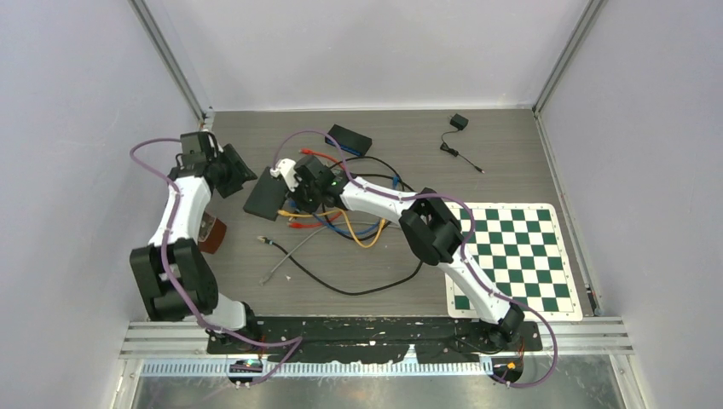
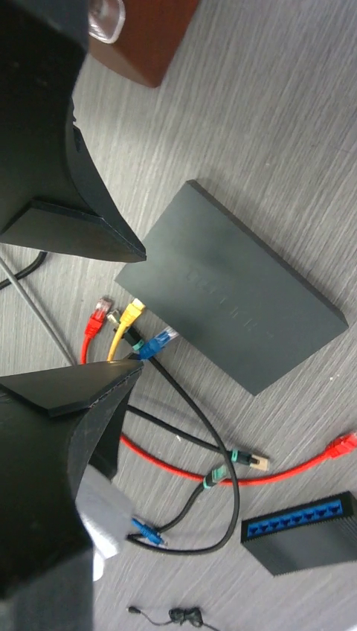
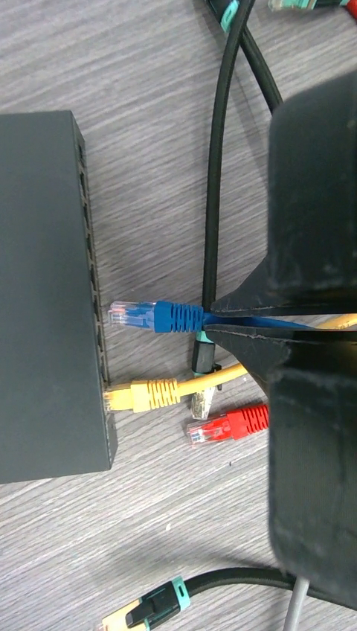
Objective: Insert the plug into the switch port
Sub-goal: Pick up the connector from the center of the board.
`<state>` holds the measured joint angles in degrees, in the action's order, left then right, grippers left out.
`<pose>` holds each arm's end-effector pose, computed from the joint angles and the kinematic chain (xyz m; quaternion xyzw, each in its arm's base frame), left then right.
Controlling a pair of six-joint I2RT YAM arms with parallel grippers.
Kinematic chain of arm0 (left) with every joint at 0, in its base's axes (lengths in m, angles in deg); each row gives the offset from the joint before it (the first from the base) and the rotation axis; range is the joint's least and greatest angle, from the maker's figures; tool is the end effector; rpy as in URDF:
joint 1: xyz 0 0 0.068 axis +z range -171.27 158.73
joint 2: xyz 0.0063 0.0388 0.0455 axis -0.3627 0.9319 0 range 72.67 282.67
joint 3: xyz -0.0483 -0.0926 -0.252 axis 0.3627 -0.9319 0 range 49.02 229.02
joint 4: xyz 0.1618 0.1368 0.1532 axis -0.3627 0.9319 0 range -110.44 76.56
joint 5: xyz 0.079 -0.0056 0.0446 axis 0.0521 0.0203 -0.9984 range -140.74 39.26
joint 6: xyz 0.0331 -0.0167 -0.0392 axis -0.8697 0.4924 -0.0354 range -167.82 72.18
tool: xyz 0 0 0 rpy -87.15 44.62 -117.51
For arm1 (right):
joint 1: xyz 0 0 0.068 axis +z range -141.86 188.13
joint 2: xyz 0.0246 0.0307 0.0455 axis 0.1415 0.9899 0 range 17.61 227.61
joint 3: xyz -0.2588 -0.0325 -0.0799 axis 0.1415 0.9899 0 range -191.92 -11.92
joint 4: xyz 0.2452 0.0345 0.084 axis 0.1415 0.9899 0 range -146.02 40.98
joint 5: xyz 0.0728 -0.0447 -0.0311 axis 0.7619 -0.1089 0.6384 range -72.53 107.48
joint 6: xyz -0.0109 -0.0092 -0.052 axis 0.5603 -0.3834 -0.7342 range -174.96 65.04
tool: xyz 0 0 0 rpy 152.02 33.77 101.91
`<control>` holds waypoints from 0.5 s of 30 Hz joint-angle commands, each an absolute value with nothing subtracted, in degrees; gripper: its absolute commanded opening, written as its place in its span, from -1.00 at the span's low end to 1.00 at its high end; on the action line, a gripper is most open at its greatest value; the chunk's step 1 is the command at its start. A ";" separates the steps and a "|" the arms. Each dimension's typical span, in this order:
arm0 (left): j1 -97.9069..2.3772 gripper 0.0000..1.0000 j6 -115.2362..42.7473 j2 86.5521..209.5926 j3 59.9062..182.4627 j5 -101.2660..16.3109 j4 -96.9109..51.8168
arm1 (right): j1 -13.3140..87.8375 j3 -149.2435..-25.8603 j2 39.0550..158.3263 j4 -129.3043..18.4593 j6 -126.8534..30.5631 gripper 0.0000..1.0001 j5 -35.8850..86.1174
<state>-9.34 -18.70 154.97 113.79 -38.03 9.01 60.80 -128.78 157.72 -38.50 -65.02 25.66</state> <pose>0.3053 0.0565 0.2789 -0.2862 0.8802 -0.1563 0.3449 0.3320 0.4436 0.1699 -0.4973 0.7588 0.2114 0.3635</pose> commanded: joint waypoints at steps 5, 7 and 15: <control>-10.02 0.07 -23.02 166.66 125.02 -43.34 15.03 | 60.14 -126.58 153.33 -43.52 -63.41 -0.90 29.67; -10.02 0.07 -23.29 168.81 126.67 -44.18 15.69 | 59.92 -126.24 153.26 -44.40 -63.03 -0.90 30.79; -10.04 0.11 -24.10 176.34 130.85 -43.21 17.56 | 59.47 -121.40 151.18 -50.29 -61.98 -0.90 33.23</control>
